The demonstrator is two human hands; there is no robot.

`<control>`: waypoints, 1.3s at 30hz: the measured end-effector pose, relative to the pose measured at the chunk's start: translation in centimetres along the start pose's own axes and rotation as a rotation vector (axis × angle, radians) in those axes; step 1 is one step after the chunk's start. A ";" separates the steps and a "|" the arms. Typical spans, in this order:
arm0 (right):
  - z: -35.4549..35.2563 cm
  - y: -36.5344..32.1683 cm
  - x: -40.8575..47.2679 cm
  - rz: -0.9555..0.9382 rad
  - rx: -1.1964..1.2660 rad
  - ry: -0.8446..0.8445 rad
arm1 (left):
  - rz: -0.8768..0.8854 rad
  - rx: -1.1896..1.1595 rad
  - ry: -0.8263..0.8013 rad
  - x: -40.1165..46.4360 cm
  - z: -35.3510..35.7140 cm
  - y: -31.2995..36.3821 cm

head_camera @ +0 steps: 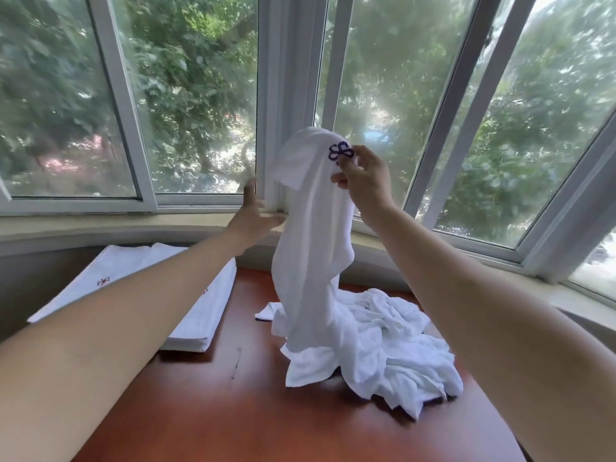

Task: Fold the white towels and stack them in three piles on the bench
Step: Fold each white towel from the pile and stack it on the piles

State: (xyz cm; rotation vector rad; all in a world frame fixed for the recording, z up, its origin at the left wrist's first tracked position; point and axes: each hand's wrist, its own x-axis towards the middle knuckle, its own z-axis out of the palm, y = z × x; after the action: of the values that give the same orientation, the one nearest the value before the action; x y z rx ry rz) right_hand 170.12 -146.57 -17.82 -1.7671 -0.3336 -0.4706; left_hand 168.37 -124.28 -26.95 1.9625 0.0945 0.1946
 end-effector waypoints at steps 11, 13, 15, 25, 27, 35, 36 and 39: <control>-4.0 7.0 -0.4 0.231 -0.030 -0.038 | -0.188 0.255 -0.543 -2.9 14.8 -5.2; -4.8 9.2 -0.3 0.322 0.024 -0.140 | -0.217 0.129 -0.596 -2.4 15.8 -5.4; -5.6 11.7 -0.3 0.419 0.041 -0.241 | -0.274 -0.098 -0.602 -1.7 16.3 -5.1; -5.4 20.8 -3.1 1.095 -0.493 -0.769 | -0.436 -0.530 -0.248 2.2 14.6 -1.3; -4.5 22.0 -3.7 1.184 -0.472 -0.880 | -0.439 -0.518 -0.223 1.3 14.5 -2.8; -0.8 25.5 -6.8 1.281 -0.230 -1.185 | -0.683 -0.443 0.038 -0.6 12.2 -7.5; -0.3 25.7 -7.0 1.242 -0.133 -1.165 | -0.711 -0.430 0.065 -0.8 11.8 -7.8; 1.8 26.4 -8.0 1.038 -0.051 -1.000 | -0.746 -0.435 0.139 -1.8 10.6 -8.9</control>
State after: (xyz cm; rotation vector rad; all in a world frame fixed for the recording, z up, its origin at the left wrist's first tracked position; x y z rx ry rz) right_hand 175.56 -151.03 -44.60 -1.8374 -0.0372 1.1744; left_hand 168.72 -130.70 -39.33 1.3706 0.7915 -0.1345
